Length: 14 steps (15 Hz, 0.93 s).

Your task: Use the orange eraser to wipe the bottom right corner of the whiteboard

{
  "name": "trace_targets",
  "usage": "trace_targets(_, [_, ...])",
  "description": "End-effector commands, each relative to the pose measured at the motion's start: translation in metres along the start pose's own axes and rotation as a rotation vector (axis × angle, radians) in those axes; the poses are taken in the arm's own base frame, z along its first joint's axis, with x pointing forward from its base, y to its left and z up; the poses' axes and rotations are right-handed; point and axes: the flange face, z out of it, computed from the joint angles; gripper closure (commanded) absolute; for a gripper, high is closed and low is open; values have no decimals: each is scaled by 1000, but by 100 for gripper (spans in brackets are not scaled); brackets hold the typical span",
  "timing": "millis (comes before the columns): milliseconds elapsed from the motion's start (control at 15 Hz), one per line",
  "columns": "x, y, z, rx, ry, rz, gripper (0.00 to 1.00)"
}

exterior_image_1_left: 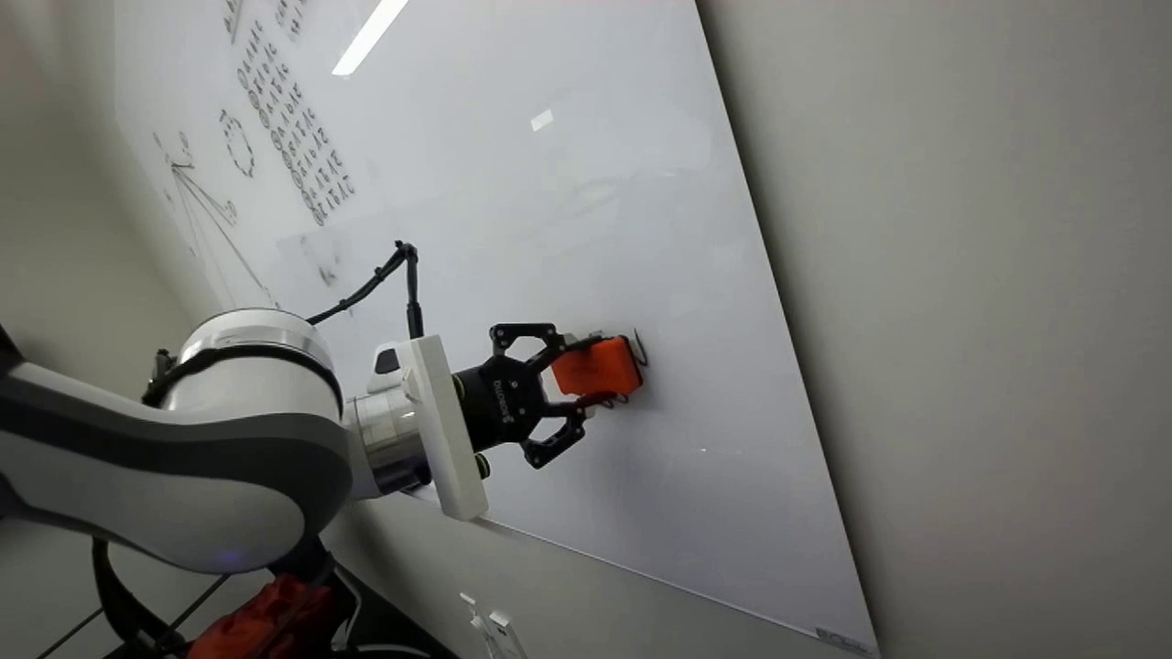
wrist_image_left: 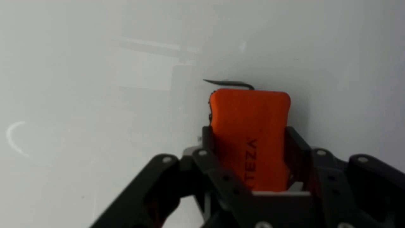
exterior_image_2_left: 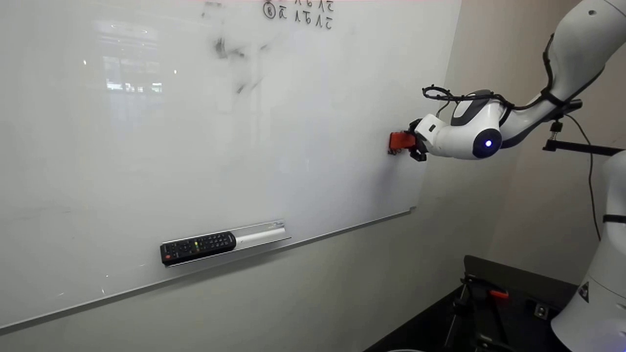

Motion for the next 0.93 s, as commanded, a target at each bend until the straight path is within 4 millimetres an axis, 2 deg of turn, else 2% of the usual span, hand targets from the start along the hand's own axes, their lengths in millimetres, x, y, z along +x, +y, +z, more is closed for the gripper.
trace_targets(0, [-4,0,-5,-67,-36,87,70])
trace_targets(200, [-11,-9,7,-51,-64,107,70])
trace_targets(400, [-14,-26,25,35,-77,71,70])
trace_targets(667, [-5,-52,42,164,-24,10,70])
trace_targets(867, [-1,-53,46,212,18,-9,70])
